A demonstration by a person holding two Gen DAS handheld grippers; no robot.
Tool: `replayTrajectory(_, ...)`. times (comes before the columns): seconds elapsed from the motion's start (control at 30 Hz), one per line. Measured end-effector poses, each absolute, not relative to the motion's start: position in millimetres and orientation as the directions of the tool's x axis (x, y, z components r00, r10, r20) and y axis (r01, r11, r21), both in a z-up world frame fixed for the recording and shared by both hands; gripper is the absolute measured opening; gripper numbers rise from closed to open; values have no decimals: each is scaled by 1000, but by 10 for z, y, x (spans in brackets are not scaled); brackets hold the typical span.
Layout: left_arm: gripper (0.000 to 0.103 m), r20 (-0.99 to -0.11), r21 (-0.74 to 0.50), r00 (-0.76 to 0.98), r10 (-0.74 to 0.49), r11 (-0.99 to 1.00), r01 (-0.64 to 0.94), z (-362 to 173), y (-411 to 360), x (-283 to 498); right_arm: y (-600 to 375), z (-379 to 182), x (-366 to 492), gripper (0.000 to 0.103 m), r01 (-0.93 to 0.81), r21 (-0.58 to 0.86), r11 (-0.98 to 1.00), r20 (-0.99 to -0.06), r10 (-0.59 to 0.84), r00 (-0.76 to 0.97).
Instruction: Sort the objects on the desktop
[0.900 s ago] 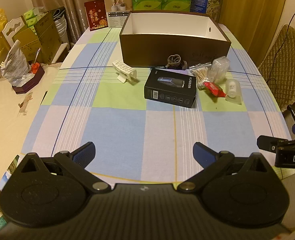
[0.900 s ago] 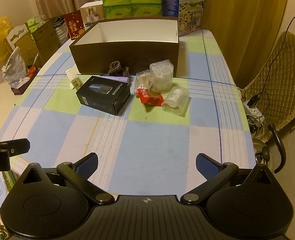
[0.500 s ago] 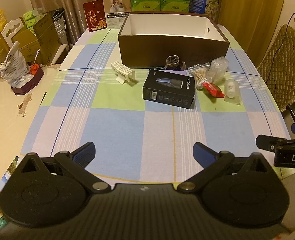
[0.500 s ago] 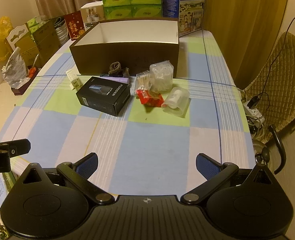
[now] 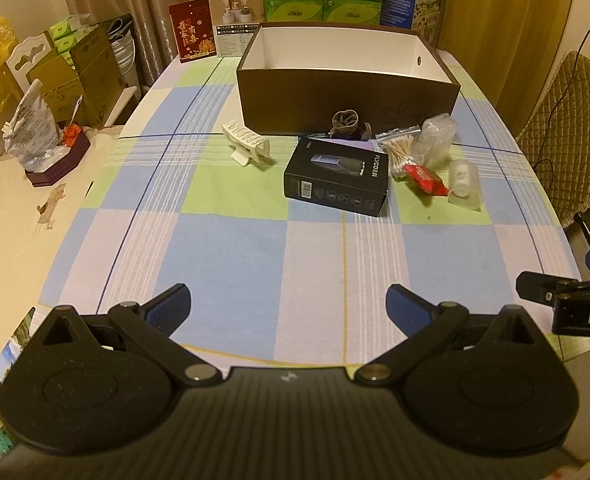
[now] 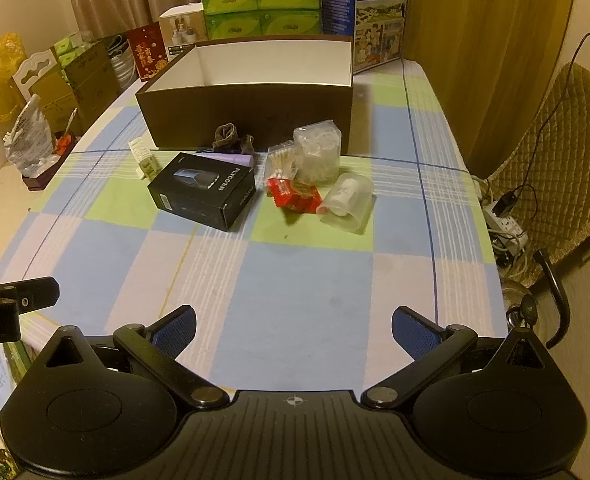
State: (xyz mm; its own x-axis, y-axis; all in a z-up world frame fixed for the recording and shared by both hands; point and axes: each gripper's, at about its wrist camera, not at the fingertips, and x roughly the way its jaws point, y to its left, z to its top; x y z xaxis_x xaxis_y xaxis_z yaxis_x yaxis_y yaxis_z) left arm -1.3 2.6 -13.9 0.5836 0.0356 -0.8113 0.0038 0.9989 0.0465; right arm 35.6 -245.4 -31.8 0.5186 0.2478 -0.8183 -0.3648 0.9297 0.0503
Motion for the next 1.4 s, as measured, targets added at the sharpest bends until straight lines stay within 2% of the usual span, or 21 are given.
replayTrajectory(0.87,102,-815,31,577,54,998,-49,-199,-66,-52,-2675,-356,418,101,-390,85,917,-809,292,510)
replayTrajectory(1.4,102,-799,21,601,3,1000,23,-369,-31,332,-2815,-517,658,101,-343,176,923,-800,337,496)
